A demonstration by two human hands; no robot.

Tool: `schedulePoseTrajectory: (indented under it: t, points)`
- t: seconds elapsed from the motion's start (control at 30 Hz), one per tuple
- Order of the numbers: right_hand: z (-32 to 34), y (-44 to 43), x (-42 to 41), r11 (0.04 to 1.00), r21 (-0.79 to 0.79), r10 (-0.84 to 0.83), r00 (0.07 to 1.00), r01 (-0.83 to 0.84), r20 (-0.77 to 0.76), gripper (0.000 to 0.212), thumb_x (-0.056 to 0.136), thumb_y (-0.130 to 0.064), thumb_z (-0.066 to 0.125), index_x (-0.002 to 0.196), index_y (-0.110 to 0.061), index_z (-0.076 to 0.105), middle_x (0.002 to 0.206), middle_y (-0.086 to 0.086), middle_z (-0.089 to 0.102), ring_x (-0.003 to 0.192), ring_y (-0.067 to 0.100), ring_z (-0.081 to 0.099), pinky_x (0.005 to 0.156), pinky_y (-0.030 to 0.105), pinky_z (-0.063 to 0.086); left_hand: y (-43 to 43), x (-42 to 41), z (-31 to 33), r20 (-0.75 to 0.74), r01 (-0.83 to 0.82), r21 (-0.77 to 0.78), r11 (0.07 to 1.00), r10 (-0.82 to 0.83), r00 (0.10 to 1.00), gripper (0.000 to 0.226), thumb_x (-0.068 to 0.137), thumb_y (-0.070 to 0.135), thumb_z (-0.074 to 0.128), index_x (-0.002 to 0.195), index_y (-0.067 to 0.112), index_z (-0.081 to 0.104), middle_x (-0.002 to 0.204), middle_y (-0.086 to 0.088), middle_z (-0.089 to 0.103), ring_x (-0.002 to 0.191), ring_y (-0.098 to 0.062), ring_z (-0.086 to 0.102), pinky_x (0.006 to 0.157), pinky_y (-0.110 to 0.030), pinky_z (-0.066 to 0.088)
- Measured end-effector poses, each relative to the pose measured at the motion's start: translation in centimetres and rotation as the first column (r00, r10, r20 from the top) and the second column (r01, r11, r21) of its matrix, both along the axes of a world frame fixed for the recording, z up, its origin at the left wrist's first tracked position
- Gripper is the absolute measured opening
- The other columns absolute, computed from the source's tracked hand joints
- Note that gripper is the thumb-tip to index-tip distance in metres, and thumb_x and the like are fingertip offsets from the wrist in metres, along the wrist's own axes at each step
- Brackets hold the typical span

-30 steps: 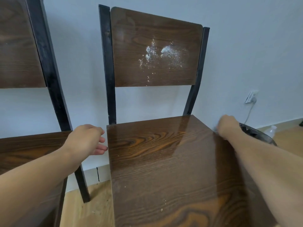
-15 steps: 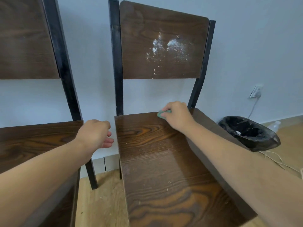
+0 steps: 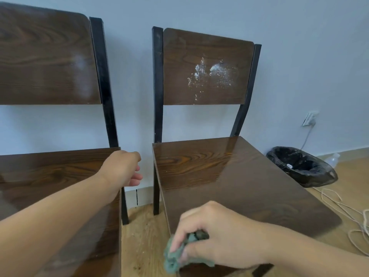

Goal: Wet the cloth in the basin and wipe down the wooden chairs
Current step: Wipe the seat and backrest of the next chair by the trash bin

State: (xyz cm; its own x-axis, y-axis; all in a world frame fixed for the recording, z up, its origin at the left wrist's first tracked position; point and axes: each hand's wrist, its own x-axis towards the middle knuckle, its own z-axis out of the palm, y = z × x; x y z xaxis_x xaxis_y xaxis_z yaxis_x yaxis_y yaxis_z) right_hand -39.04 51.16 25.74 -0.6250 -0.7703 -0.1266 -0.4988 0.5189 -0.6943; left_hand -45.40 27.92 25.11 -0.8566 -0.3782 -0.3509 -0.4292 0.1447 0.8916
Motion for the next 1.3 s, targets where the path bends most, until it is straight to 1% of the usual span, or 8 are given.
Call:
schedulePoseTrajectory:
  t: [0.13,0.27,0.5,0.73,0.87,1.13,1.2,1.3]
  points:
    - [0.7,2.4,-9.0,0.897,-0.175,-0.435,0.882,0.406,-0.181,0.01,0.088,-0.018,0.076,0.091,-0.027,0.078,0.087,-0.007,0.074,0.083,0.009,0.069,0.078,0.046,0.06,0.4,0.6,-0.1,0.001,0.025,0.0,1.0,-0.025,1.0,0.023,0.099,0.017,0.055,0.117,0.003,0.061,0.095,-0.018,0.066,0.091,-0.035,0.072,0.079,-0.041,0.062]
    - [-1.6,3.3,-17.4,0.764,-0.101,-0.62,0.68,0.638,-0.392,0.01,0.093,-0.016,0.071,0.102,-0.017,0.076,0.109,-0.001,0.066,0.106,0.016,0.06,0.073,0.018,0.045,1.2,1.0,-1.0,0.025,0.032,0.008,0.999,-0.032,0.999,0.02,0.099,0.016,0.056,0.115,0.005,0.061,0.095,-0.018,0.065,0.087,-0.033,0.071,0.067,-0.036,0.059]
    - [-3.0,1.5,-6.1,0.916,-0.103,-0.401,0.864,0.389,-0.306,0.017,0.089,-0.019,0.074,0.089,-0.036,0.072,0.099,-0.018,0.063,0.094,0.001,0.061,0.077,0.011,0.045,2.1,1.9,-1.1,0.044,0.081,0.015,0.997,-0.081,0.996,0.012,0.098,0.016,0.058,0.104,0.007,0.063,0.087,-0.015,0.063,0.071,-0.027,0.065,0.064,-0.035,0.056]
    - [-1.2,3.5,4.2,0.99,0.008,-0.14,0.989,0.14,-0.052,0.014,0.088,-0.014,0.075,0.095,-0.027,0.077,0.103,-0.014,0.066,0.098,0.009,0.065,0.082,0.022,0.051,2.5,6.5,0.1,0.114,0.217,0.086,0.972,-0.226,0.967,0.012,0.098,0.01,0.06,0.096,-0.002,0.06,0.083,-0.021,0.058,0.066,-0.031,0.058,0.061,-0.036,0.049]
    - [0.2,2.6,0.2,0.962,-0.08,-0.267,0.962,0.262,-0.053,0.011,0.086,-0.018,0.078,0.092,-0.027,0.078,0.098,-0.012,0.074,0.093,0.008,0.071,0.085,0.031,0.058,2.2,7.8,0.1,0.117,0.222,0.082,0.972,-0.231,0.966,0.01,0.096,0.013,0.063,0.095,0.003,0.061,0.081,-0.02,0.062,0.073,-0.035,0.064,0.069,-0.041,0.054]
    - [-3.7,-5.3,-21.0,0.766,-0.164,-0.633,0.686,0.621,-0.358,0.019,0.094,-0.015,0.069,0.111,-0.011,0.075,0.118,0.009,0.069,0.106,0.02,0.06,0.083,0.024,0.042,1.7,4.4,0.8,0.133,0.11,0.091,0.99,-0.122,0.984,0.015,0.099,0.011,0.057,0.109,-0.001,0.057,0.089,-0.02,0.055,0.078,-0.032,0.059,0.059,-0.032,0.048]
    - [-4.1,-7.2,-21.5,0.78,-0.179,-0.614,0.678,0.6,-0.404,0.019,0.095,-0.014,0.067,0.112,-0.011,0.075,0.116,0.009,0.069,0.1,0.016,0.057,0.081,0.025,0.042,1.2,3.9,0.6,0.087,0.109,0.063,0.992,-0.114,0.99,0.022,0.099,0.012,0.057,0.118,0.0,0.055,0.096,-0.02,0.056,0.076,-0.03,0.06,0.06,-0.032,0.049]
    - [-4.6,-8.1,-18.5,0.868,-0.192,-0.497,0.779,0.459,-0.382,0.015,0.094,-0.017,0.069,0.107,-0.017,0.076,0.113,0.005,0.069,0.102,0.016,0.061,0.077,0.018,0.043,0.6,3.8,0.4,0.059,0.115,0.057,0.992,-0.118,0.991,0.025,0.099,0.014,0.056,0.121,0.002,0.056,0.097,-0.018,0.057,0.073,-0.028,0.062,0.062,-0.034,0.051]
